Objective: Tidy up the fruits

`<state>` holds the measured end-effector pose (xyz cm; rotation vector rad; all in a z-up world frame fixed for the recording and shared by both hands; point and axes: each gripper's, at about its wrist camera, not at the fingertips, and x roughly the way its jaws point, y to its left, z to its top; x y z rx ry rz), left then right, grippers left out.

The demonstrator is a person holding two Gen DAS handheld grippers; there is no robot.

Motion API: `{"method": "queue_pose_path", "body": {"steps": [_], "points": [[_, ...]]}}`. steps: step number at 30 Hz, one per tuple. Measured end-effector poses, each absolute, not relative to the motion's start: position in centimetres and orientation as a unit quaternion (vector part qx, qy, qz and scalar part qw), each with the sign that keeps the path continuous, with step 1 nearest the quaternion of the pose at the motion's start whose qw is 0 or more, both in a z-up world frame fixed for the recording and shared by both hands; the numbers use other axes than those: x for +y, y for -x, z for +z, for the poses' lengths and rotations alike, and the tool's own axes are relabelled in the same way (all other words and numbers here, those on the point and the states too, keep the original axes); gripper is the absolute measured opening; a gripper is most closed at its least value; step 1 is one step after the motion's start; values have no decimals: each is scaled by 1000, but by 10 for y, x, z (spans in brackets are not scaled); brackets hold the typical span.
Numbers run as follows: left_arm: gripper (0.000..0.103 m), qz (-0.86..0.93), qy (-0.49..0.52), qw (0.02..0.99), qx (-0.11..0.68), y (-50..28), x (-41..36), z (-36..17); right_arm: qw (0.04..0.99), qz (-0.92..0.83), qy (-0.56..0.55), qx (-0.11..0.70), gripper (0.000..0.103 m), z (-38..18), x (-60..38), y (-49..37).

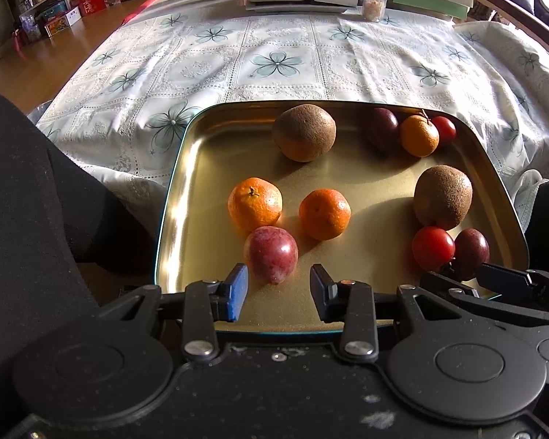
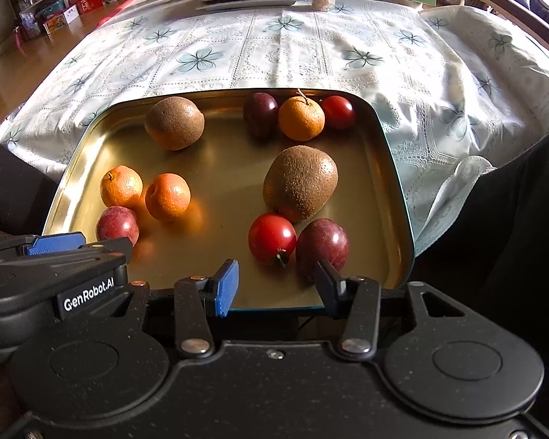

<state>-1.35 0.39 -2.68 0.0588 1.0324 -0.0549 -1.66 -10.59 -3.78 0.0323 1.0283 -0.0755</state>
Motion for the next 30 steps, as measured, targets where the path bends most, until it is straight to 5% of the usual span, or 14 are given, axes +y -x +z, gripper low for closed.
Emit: {"method": "queue_pose_path", "body": {"steps": [30], "points": [[39, -20, -36, 864, 502, 11, 7, -31, 867, -37, -20, 497, 55, -41, -106, 14]]}}
